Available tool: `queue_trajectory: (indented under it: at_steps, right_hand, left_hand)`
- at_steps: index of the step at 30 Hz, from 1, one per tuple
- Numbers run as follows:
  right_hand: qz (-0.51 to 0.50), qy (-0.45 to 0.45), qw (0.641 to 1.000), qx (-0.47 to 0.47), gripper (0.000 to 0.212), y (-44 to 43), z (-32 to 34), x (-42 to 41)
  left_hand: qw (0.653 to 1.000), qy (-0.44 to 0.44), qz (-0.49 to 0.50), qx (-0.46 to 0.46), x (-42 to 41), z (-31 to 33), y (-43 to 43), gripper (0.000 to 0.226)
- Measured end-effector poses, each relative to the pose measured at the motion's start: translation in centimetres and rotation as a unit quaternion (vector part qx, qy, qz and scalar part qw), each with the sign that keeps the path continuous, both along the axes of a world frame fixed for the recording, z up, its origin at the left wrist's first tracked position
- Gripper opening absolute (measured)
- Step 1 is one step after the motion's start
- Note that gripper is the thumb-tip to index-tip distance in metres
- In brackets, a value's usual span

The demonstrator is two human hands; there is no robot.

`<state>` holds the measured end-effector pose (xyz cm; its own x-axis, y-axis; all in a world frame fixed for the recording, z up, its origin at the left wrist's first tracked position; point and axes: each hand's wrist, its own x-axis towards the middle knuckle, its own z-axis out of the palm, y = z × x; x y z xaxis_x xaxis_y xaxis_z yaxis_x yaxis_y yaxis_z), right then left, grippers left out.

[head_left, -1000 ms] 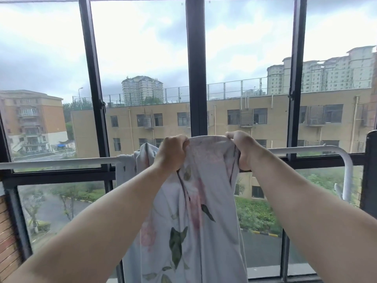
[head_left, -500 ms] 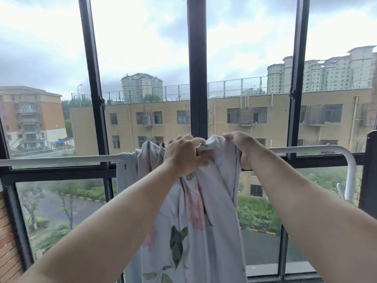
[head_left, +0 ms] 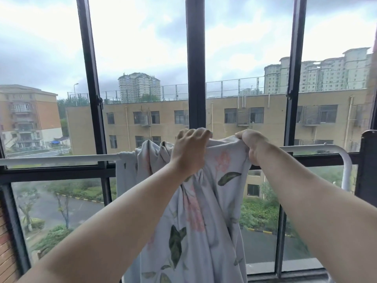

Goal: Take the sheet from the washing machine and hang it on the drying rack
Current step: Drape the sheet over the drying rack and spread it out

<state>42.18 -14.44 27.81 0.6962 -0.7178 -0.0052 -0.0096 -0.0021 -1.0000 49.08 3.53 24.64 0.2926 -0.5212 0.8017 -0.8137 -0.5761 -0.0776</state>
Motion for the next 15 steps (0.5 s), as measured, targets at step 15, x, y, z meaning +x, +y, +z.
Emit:
queue_trajectory:
  at_steps: [15]
  right_hand:
    - [-0.104,-0.020,0.993,0.056,0.009,-4.6,-1.0,-3.4]
  left_hand:
    - [0.998,0.048,0.022,-0.019,1.1,-1.3,-2.3,0.019]
